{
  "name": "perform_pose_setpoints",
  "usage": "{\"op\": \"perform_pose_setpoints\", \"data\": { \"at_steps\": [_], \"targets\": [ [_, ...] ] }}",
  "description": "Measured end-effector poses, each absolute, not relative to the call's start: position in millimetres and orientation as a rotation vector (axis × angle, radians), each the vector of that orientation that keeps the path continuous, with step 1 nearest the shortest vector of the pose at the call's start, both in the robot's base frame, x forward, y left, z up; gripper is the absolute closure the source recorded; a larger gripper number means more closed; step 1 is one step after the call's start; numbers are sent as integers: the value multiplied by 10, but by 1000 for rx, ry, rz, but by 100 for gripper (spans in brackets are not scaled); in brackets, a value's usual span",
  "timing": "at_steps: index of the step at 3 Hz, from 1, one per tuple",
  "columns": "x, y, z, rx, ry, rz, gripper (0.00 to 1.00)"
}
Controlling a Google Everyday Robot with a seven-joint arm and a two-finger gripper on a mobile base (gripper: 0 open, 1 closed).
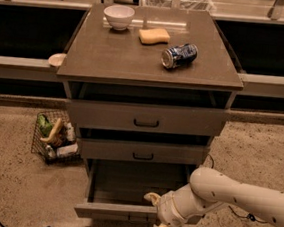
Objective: Close bottom drawer
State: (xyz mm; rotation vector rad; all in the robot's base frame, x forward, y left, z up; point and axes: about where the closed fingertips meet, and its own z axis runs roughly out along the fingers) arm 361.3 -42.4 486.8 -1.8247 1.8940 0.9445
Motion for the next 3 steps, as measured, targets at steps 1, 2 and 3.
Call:
{"op": "perform_pose_setpoints", "data": {
  "at_steps": [1, 2, 3],
  "targets": [
    [3612, -424, 4867, -1825, 1894, 945, 0],
    [3581, -386, 4633, -1809, 1863, 973, 18],
    [3523, -279, 4015, -1776, 1835, 1022, 42]
  ]
}}
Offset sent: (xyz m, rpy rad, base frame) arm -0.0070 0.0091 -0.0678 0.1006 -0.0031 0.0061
